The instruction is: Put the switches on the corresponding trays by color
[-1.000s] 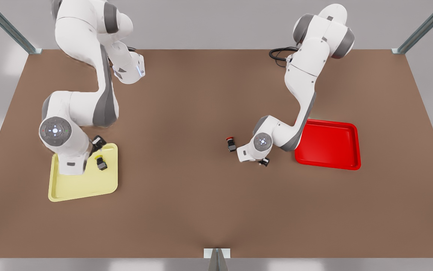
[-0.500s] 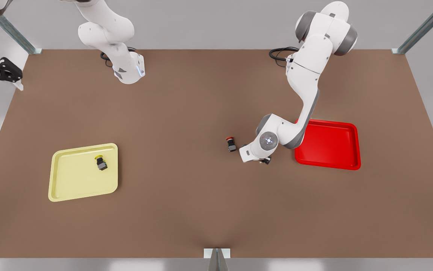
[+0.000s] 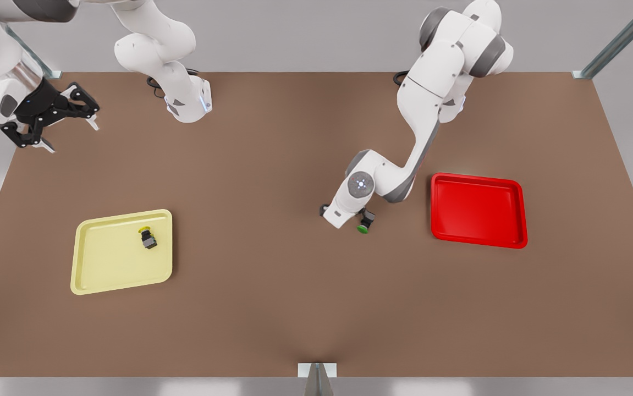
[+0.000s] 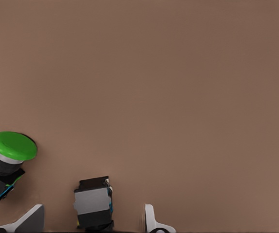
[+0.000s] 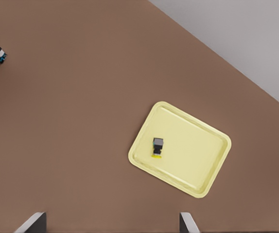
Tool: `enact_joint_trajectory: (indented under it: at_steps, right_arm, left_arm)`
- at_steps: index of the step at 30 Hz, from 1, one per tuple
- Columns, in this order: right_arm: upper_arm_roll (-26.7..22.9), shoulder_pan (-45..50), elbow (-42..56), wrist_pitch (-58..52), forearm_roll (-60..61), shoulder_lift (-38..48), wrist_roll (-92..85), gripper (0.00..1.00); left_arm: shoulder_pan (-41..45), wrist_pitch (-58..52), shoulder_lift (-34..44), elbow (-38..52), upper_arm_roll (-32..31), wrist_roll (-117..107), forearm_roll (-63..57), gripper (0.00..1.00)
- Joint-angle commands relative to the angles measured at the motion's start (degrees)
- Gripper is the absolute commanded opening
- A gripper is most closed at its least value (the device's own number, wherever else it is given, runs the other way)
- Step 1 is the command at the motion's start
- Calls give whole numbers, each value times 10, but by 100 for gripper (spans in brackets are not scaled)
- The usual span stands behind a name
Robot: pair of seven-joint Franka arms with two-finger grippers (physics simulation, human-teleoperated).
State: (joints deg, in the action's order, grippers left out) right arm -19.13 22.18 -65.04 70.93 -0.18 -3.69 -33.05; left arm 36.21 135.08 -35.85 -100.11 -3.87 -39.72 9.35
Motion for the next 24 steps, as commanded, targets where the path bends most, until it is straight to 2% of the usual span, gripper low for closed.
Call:
enact_joint_trajectory:
  at_steps: [1, 6, 10, 19, 21, 24]
  right_arm:
    - [0, -2, 0, 0, 0, 0, 0, 100]
    - [0, -2, -2, 1, -8, -2, -2, 100]
    - [1, -2, -2, -6, -9, -1, -4, 100]
    - [1, -2, -3, -3, -18, -15, -4, 100]
    - [1, -3, -4, -2, -18, -16, -4, 100]
    - [1, -2, -5, -2, -18, -16, -4, 100]
  left_arm:
    - [1, 0, -1, -1, 0, -4, 8, 99]
    - [25, -1, -11, -5, 0, -91, 26, 99]
    - [20, -5, -9, -16, 4, -11, 18, 99]
    - [21, 22, -34, -11, 5, -30, 22, 99]
    - [20, 22, -30, -15, 5, -34, 21, 90]
    - [19, 20, -29, -15, 12, -37, 21, 90]
